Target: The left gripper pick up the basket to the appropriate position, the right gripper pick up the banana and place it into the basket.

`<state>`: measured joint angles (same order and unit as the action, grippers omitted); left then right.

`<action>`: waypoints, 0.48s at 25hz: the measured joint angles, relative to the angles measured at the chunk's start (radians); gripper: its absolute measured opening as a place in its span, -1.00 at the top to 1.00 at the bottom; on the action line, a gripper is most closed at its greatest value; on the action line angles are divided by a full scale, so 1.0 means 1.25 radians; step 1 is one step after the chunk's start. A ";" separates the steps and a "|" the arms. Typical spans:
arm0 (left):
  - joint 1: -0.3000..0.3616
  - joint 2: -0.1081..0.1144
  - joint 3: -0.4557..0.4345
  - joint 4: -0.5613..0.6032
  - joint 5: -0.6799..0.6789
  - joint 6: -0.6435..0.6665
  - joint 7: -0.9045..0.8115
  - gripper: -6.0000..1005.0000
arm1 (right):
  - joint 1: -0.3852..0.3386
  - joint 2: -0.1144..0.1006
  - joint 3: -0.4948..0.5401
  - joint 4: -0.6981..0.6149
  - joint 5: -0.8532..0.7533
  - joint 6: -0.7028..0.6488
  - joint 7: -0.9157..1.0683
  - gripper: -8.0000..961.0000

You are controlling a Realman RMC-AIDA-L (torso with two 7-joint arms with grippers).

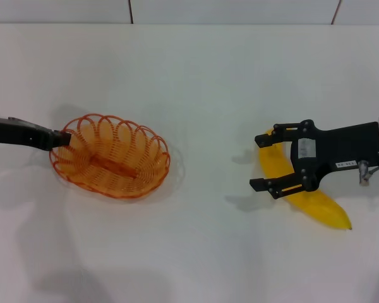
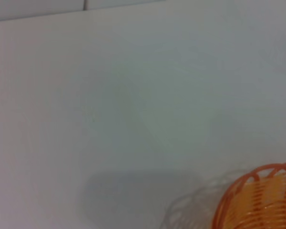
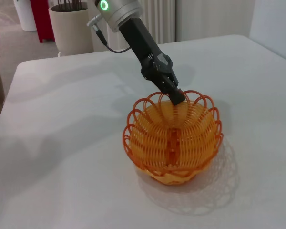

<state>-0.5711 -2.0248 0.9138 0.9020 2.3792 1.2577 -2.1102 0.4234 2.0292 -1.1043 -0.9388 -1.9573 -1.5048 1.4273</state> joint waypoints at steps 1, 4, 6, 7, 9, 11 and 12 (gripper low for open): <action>-0.001 0.000 0.000 0.001 0.000 0.000 0.000 0.83 | 0.000 0.000 0.000 0.000 0.000 0.000 0.001 -0.85; -0.001 0.000 0.001 0.006 0.000 0.000 0.001 0.88 | 0.000 -0.001 0.001 0.000 0.000 0.000 0.002 -0.85; -0.001 -0.001 0.002 0.010 0.000 0.000 0.001 0.88 | 0.000 -0.001 0.000 0.000 0.000 0.000 0.002 -0.85; -0.001 -0.001 0.002 0.011 -0.001 0.000 0.001 0.88 | 0.000 -0.001 0.000 0.000 0.000 0.000 0.002 -0.85; -0.001 -0.002 0.002 0.018 -0.005 0.000 0.001 0.88 | 0.000 -0.001 0.001 0.000 0.000 0.000 0.002 -0.85; -0.002 -0.003 0.002 0.034 -0.009 -0.001 0.002 0.88 | 0.000 -0.001 0.001 0.000 0.000 0.000 0.002 -0.85; -0.003 -0.003 0.002 0.041 -0.012 -0.002 0.002 0.88 | 0.000 -0.001 0.001 0.000 0.000 0.000 0.002 -0.85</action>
<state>-0.5743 -2.0284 0.9158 0.9534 2.3643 1.2556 -2.1077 0.4233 2.0279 -1.1026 -0.9389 -1.9573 -1.5048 1.4297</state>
